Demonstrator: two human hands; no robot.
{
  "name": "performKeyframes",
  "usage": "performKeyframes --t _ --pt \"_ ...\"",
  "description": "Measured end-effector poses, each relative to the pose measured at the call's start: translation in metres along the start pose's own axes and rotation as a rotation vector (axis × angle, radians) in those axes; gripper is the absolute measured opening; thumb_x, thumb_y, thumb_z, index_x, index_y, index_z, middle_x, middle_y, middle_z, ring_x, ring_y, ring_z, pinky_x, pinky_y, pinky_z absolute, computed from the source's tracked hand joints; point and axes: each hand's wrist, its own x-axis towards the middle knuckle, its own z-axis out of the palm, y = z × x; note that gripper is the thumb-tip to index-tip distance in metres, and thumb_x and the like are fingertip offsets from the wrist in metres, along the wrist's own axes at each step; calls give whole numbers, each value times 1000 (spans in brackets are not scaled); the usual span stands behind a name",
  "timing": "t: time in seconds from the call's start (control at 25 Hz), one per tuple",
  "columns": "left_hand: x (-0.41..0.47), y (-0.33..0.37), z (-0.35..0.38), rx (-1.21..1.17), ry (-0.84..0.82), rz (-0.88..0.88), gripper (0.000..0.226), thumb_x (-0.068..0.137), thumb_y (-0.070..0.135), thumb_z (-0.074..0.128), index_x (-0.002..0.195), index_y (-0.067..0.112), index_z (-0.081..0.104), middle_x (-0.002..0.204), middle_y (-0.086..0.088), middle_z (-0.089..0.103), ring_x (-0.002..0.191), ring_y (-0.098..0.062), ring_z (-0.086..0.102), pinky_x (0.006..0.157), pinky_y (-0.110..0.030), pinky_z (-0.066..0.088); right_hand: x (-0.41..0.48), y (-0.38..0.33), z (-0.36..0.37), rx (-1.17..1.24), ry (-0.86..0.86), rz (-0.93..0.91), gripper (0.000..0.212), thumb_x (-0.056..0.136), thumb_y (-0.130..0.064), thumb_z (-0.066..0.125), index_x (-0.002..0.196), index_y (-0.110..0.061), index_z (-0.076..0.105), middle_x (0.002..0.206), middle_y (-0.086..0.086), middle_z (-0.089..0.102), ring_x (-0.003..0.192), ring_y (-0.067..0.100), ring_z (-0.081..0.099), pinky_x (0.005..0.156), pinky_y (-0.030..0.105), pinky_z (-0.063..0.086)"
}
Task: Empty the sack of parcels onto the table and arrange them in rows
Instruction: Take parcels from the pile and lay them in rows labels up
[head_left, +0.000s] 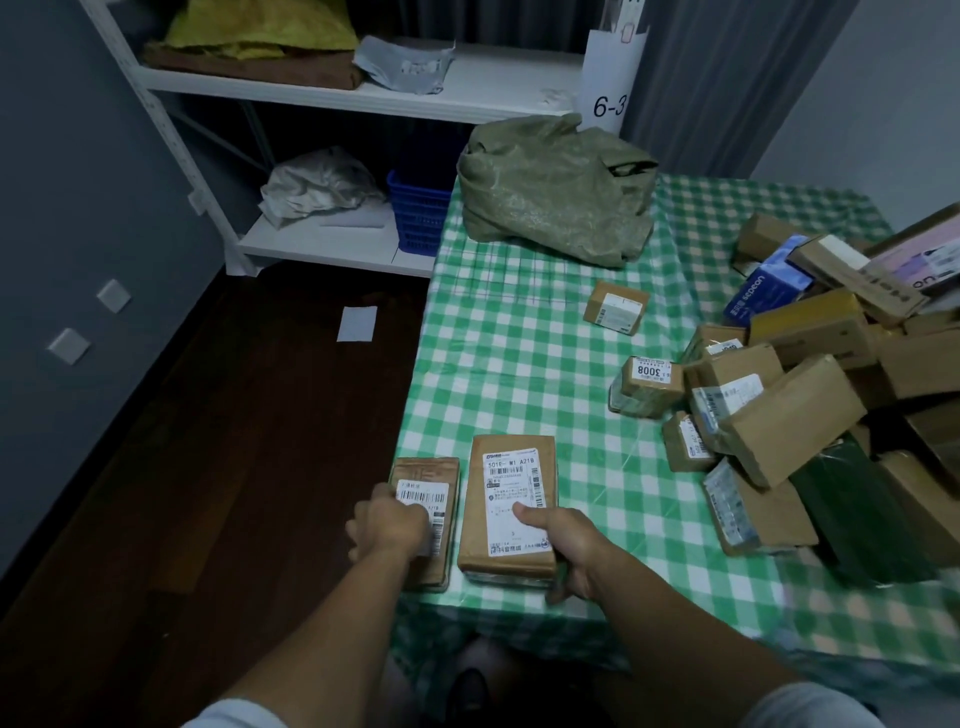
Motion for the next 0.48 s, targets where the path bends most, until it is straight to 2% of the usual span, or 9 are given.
performKeyframes --t 0.12,0.2,0.28,0.36,0.48 --pt "6 -9 11 39 -57 32 48 85 14 58 131 25 52 135 -12 51 126 -38 43 105 -47 40 25 19 7 2 -43 38 92 53 -59 85 132 -18 59 133 12 66 116 42 59 81 60 44" --pt "9 -18 13 26 -76 8 57 81 10 64 134 24 47 137 -12 50 127 -39 42 107 -51 40 19 20 13 23 -58 57 92 55 -58 85 132 -16 59 128 11 69 106 38 64 74 49 47" --pt "11 -23 15 34 -87 -18 69 80 8 68 142 21 40 140 -13 48 129 -40 41 108 -51 39 12 20 16 47 -49 48 63 79 -47 79 128 -12 62 117 11 74 88 31 68 65 35 46" --pt "11 -27 16 37 -93 -22 66 80 8 67 141 17 41 139 -15 51 127 -41 44 105 -45 40 13 24 16 57 -38 54 37 95 -29 68 125 -7 64 108 12 77 85 30 72 61 34 51" --pt "10 -30 16 29 -90 -14 48 83 9 63 128 14 49 133 -16 55 123 -42 49 100 -42 41 14 28 18 30 16 34 30 99 -17 60 125 -1 60 102 14 75 73 25 72 49 27 52"
